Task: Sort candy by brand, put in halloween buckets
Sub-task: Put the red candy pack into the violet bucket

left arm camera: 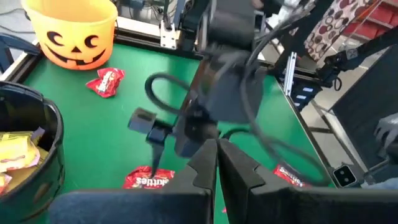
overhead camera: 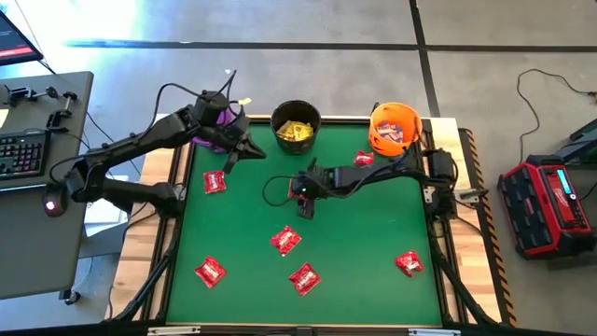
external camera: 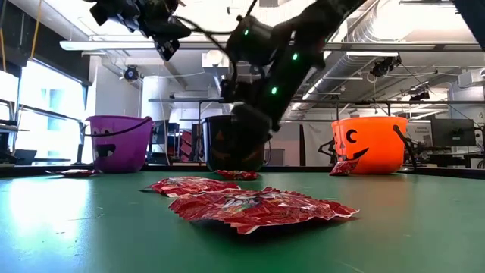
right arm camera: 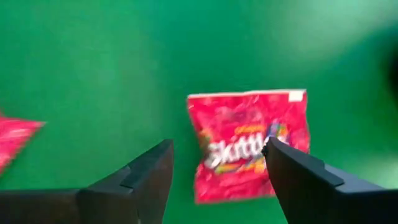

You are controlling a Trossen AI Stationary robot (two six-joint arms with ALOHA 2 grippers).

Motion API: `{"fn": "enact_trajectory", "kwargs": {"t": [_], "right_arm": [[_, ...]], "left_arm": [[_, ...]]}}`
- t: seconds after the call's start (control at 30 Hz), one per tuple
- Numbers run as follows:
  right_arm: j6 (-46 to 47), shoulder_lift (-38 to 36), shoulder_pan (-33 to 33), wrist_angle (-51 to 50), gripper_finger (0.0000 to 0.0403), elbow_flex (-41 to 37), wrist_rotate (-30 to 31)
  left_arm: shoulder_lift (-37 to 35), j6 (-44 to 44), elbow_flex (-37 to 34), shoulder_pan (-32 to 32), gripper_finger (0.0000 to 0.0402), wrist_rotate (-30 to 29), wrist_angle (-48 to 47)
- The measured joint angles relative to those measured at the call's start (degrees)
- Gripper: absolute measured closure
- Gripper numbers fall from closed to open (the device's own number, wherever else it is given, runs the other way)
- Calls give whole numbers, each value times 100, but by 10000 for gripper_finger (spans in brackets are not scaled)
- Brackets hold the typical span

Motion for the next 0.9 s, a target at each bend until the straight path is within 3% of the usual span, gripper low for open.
{"fn": "enact_trajectory", "kwargs": {"t": [0.3, 0.73, 0.9], "right_arm": [[-213, 466, -17, 291, 195, 13, 335], [124, 471, -4, 126, 376, 267, 316], [124, 475, -19, -138, 398, 709, 257]], "left_arm": [[-431, -105, -345, 4, 401, -147, -46], [-553, -92, -444, 9, 401, -316, -15], [-736, -93, -446, 183, 401, -330, 11]]}}
